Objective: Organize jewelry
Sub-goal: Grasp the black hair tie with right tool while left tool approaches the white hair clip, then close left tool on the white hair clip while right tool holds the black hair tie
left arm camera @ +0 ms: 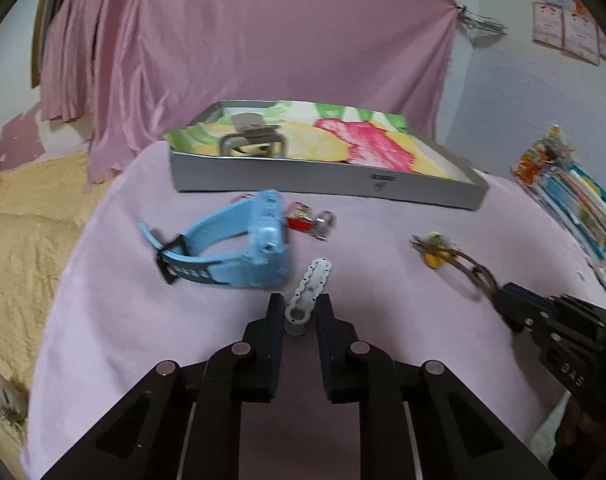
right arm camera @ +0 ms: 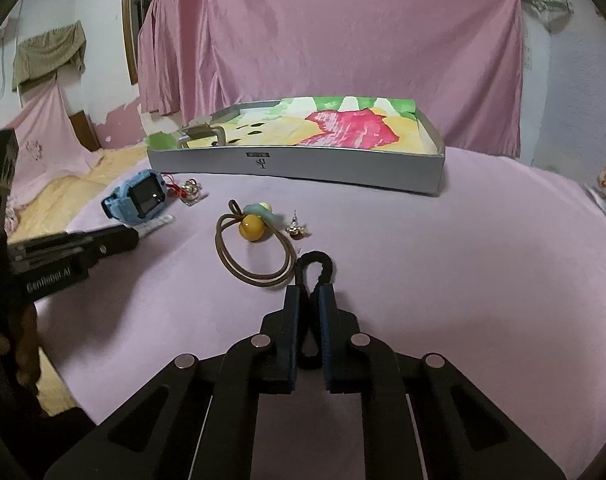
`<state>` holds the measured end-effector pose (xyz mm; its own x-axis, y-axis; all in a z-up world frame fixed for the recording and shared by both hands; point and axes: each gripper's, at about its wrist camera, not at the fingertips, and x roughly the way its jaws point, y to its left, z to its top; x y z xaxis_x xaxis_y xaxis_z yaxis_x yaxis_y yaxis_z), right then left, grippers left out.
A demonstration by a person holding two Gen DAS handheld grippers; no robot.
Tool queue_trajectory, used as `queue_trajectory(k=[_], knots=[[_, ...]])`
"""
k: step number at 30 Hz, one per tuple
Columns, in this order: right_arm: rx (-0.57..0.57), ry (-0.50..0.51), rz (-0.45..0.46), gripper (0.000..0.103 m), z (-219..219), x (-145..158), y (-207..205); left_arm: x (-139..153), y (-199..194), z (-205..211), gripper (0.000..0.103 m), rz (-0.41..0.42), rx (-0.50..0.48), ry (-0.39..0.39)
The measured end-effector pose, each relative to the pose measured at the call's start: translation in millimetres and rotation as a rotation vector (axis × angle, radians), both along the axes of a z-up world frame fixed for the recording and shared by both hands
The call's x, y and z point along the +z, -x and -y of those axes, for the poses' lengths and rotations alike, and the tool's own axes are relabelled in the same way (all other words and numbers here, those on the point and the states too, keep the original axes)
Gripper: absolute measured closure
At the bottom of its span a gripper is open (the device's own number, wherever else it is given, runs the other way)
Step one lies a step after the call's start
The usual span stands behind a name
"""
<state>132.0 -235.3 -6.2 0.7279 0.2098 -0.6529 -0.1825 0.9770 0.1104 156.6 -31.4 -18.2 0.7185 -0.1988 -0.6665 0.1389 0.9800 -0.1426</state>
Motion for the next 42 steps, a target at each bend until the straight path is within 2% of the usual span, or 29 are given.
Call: queue_trajectory(k=[3, 4, 8, 14, 25, 30, 37, 42], knots=[[0.0, -0.035, 0.005, 0.095, 4, 0, 5, 0, 7, 6, 0.088, 0.007, -0.024, 0.024], [0.001, -0.046, 0.013, 0.103, 6, 0, 7, 0, 9, 8, 0.088, 0.01, -0.035, 0.036], [-0.001, -0.039, 0.062, 0.103, 8, 7, 11, 6, 15, 15, 0.088, 0.047, -0.063, 0.069], [-0.004, -0.056, 0.028, 0.103, 11, 3, 7, 11, 12, 20, 0.088, 0.055, -0.076, 0.065], [-0.034, -0.023, 0.004, 0.102, 11, 0, 0, 6, 11, 17, 0.088, 0.035, -0.064, 0.076], [-0.034, -0.043, -0.025, 0.096, 13, -1, -7, 5, 10, 16, 0.088, 0.033, -0.064, 0.078], [-0.006, 0.032, -0.026, 0.096, 2, 0, -11, 2, 8, 17, 0.088, 0.028, -0.06, 0.086], [0.016, 0.031, -0.029, 0.098, 1, 1, -13, 1, 8, 18, 0.088, 0.029, -0.068, 0.093]])
